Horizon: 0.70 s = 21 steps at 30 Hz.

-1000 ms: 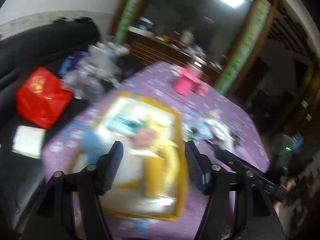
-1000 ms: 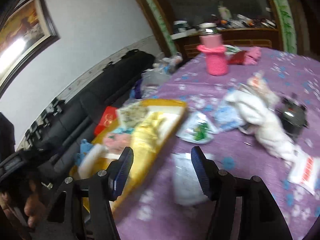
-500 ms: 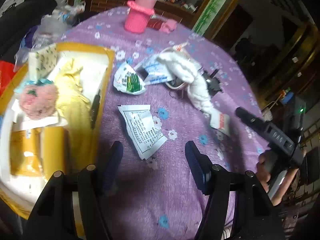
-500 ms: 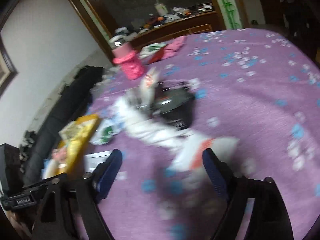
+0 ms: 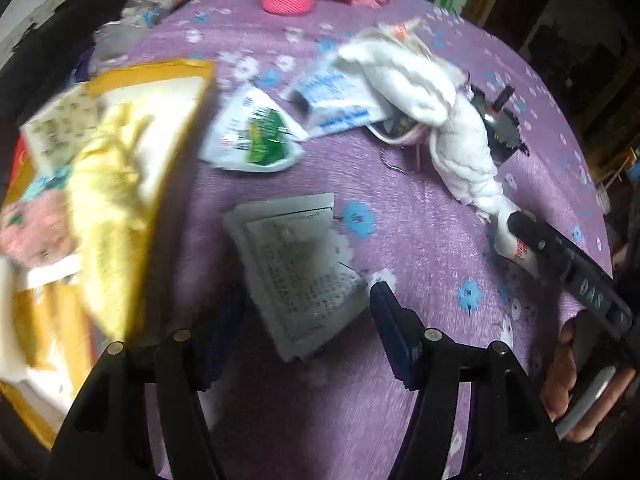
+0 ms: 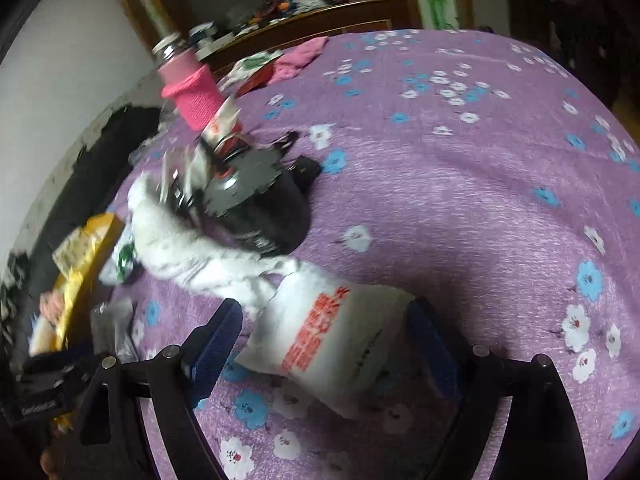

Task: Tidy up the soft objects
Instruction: 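Grasp the white red-lettered bag with the right tool while the left tool grasps the printed paper sheet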

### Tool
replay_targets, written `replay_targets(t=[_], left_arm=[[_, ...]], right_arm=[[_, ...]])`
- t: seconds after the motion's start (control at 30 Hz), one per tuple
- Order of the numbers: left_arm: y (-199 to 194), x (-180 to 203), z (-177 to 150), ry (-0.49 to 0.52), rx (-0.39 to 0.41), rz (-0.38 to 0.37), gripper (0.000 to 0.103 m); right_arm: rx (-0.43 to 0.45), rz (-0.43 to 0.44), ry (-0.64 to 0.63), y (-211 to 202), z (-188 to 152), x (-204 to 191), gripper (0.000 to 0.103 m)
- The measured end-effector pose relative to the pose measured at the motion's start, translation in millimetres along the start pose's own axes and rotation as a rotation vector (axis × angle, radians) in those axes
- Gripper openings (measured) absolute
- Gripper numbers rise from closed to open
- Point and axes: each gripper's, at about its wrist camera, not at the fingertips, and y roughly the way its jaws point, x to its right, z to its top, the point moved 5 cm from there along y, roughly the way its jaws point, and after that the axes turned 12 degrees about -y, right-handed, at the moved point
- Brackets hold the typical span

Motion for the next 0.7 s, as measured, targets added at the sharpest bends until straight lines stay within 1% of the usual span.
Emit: replay_targets(t=[0.03,0.07,0.1,0.13,0.17,0.2,0.23,0.27,0.37,0.4,0.47,0.53,0.6,0.7], left_arm=[[6,1,0,0.005,-0.01,0.008,0.063],[9,1,1,0.011,0.009,0.024,0.062],[7,-1,1,0.009,0.036,0.027,0.055],[8,-3,-1,0.002,0.044,0.029,0.052],[8,-5,-2,-0.001,0.056,0.03,0.042],[7,-8,-4,-0.008,0.063,0.015,0.035],[6,-9,-5,-0.01,0.063,0.002,0.032],[5,-12,-8,-0.012,0.067,-0.012,0.029],[1,-18,-15,-0.028,0.065,-0.044,0.028],[-2,-22,-19,-0.026,0.06,-0.063,0.028],[-8,-21,-25,-0.019,0.07,-0.092,0.028],[-13,-20,-28,-0.009,0.08,-0.119,0.028],[-15,-20,-31,-0.001,0.072,-0.132,0.028],[-20,-22,-38,-0.004,0.075,-0.151,0.028]], right_arm=[[-0.004,-0.024,-0.02,2,0,-2,0.085],[-0.011,-0.048,-0.045,4,0,-6,0.085],[-0.02,-0.068,-0.074,6,0,-10,0.083],[-0.026,-0.097,-0.101,7,-1,-14,0.081],[-0.033,-0.13,-0.126,9,-2,-17,0.077],[-0.038,-0.16,-0.151,11,-2,-21,0.075],[-0.041,-0.18,-0.177,15,-2,-26,0.073],[-0.042,-0.185,-0.19,18,-1,-29,0.068],[-0.039,-0.18,-0.218,23,2,-39,0.053],[-0.034,-0.182,-0.221,20,1,-41,0.049],[-0.024,-0.175,-0.221,17,1,-42,0.044],[-0.006,-0.171,-0.213,13,2,-41,0.035],[0.013,-0.164,-0.199,4,0,-41,0.025],[0.026,-0.173,-0.205,-1,-5,-43,0.016]])
